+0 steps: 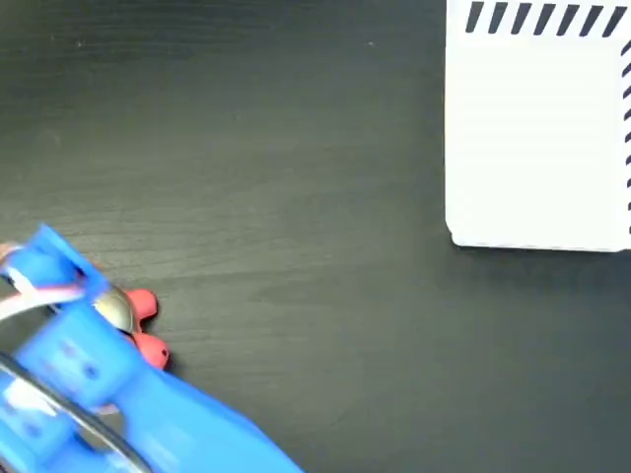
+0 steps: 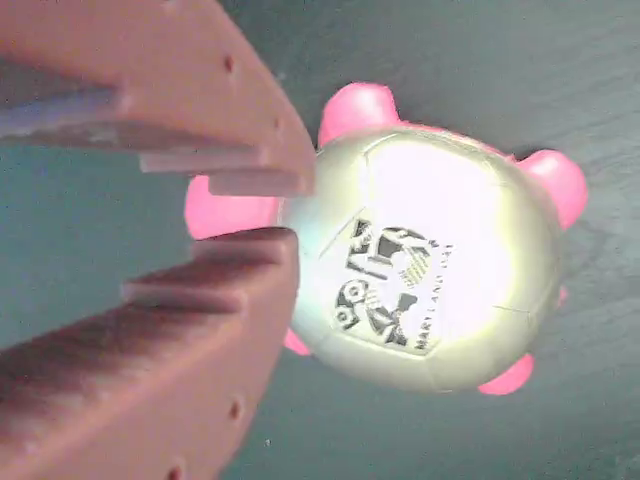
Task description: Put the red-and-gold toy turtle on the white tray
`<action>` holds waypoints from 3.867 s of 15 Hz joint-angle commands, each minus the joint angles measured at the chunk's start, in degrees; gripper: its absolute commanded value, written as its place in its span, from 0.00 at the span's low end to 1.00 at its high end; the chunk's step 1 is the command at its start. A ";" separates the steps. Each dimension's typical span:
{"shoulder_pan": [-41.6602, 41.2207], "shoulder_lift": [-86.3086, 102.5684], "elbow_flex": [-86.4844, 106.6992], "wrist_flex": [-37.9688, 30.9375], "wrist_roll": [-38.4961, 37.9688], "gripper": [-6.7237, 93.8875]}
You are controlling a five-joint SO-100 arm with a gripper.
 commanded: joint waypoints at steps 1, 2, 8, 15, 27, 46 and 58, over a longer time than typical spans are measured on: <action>-0.79 -3.96 -6.86 3.87 1.67 0.07; -0.79 -4.92 -7.38 3.96 1.93 0.07; -2.46 -7.29 -7.47 3.16 3.25 0.07; -1.85 -1.93 -1.49 -3.25 8.61 0.14; 0.44 -7.29 -1.93 -0.18 11.16 0.39; -3.08 -18.63 -0.53 -4.22 15.91 0.74; -3.34 -24.52 1.41 -11.43 17.75 0.77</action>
